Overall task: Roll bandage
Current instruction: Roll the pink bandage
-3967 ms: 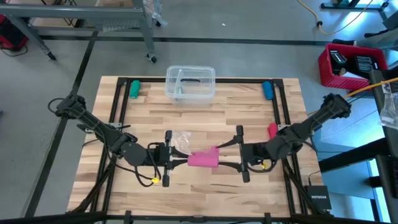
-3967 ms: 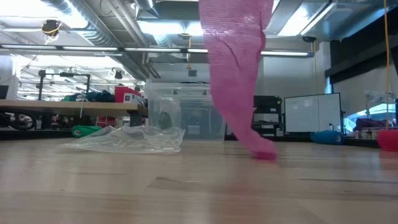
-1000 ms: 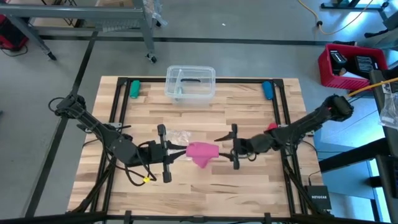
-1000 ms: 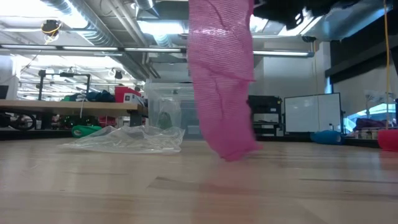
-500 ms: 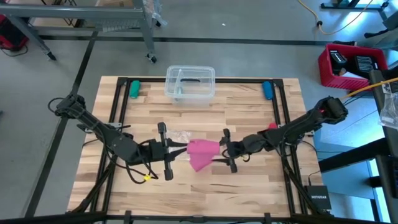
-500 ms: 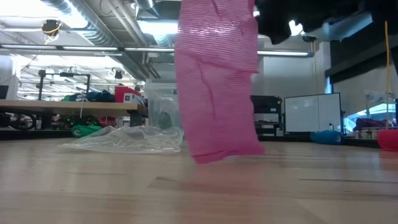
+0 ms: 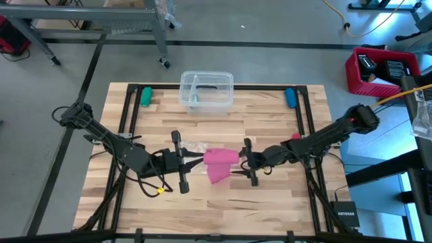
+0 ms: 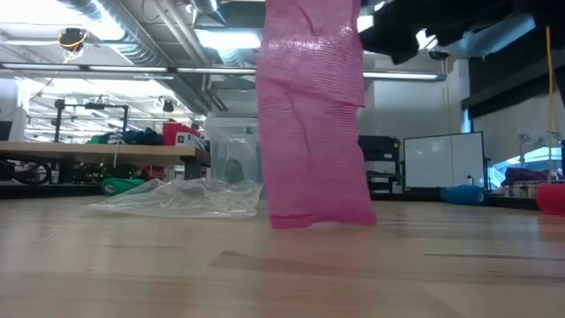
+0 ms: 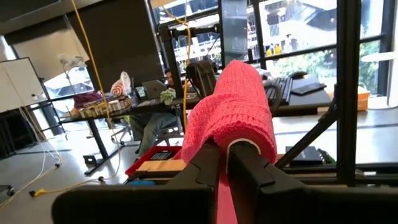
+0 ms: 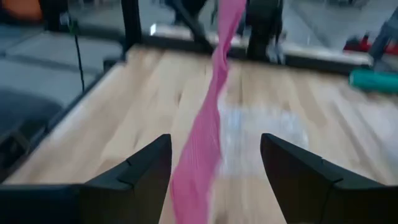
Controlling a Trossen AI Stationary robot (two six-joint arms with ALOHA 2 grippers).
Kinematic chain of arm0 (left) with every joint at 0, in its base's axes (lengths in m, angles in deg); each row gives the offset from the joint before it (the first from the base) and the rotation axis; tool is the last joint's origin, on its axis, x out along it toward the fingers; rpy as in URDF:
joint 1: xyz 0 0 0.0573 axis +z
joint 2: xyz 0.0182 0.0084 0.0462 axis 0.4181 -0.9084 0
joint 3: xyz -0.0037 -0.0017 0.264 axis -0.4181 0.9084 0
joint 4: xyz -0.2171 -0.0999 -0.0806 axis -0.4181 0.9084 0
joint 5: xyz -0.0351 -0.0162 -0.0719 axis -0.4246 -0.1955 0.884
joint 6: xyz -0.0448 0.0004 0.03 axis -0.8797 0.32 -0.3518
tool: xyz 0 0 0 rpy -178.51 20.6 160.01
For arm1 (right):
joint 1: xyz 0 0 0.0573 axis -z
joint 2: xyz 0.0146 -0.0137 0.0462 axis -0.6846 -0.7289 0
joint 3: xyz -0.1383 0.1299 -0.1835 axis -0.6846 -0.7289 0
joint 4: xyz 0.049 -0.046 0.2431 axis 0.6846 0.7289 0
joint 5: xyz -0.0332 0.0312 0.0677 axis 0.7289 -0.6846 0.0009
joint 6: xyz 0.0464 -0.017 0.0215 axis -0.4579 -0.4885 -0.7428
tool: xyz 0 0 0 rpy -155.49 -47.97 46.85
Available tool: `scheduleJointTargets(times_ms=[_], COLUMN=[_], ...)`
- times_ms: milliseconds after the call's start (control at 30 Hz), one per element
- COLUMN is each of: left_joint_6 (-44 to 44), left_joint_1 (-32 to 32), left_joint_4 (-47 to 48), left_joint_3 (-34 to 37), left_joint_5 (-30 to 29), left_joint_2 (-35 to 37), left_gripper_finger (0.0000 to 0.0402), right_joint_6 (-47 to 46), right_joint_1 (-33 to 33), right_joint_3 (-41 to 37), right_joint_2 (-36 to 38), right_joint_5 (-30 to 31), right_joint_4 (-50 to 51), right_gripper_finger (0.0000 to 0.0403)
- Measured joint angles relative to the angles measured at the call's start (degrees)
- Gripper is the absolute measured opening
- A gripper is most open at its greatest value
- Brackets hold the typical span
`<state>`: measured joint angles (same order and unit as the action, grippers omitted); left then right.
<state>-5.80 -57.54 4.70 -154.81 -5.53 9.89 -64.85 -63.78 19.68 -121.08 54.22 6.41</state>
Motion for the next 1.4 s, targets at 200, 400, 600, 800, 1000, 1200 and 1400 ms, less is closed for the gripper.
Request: scheduleJointTargets(times_ms=[200,400,600,800,1000,1200,1400], left_joint_6=[0.71,0.8,0.77,0.07,-1.15,1.13,8.45], left_joint_1=[0.35,0.68,0.68,0.3,-1.86,-4.04,-3.5], left_joint_4=[-1.44,-1.65,-1.56,-1.63,-1.27,-1.26,-2.44], left_joint_3=[0.0,0.0,0.0,0.0,0.0,0.01,0.02], left_joint_5=[0.02,0.01,0.02,0.02,0.02,-0.01,-4.84], left_joint_2=[0.01,0.02,0.02,0.02,2.05,6.37,8.98], left_gripper_finger=[0.0012,0.0013,0.0013,0.0013,0.0013,0.0013,0.0013], right_joint_6=[1.2,-0.05,-0.65,4.8,8.69,10.12,10.24], right_joint_1=[0.0,0.61,1.14,1.11,0.26,-1.8,-4.32], right_joint_3=[-0.58,-0.53,1.21,1.89,1.87,1.89,1.89], right_joint_2=[-8.12,-14.37,-15.55,-15.4,-14.51,-12.14,-10.23], right_joint_5=[-0.18,0.67,0.18,2.04,3.69,4.76,4.94], right_joint_4=[-19.34,-27.75,-27.09,-26.25,-20.9,-17.24,-15.23], right_gripper_finger=[0.0248,0.0248,0.0245,0.0126,0.0018,0.0008,0.0006])
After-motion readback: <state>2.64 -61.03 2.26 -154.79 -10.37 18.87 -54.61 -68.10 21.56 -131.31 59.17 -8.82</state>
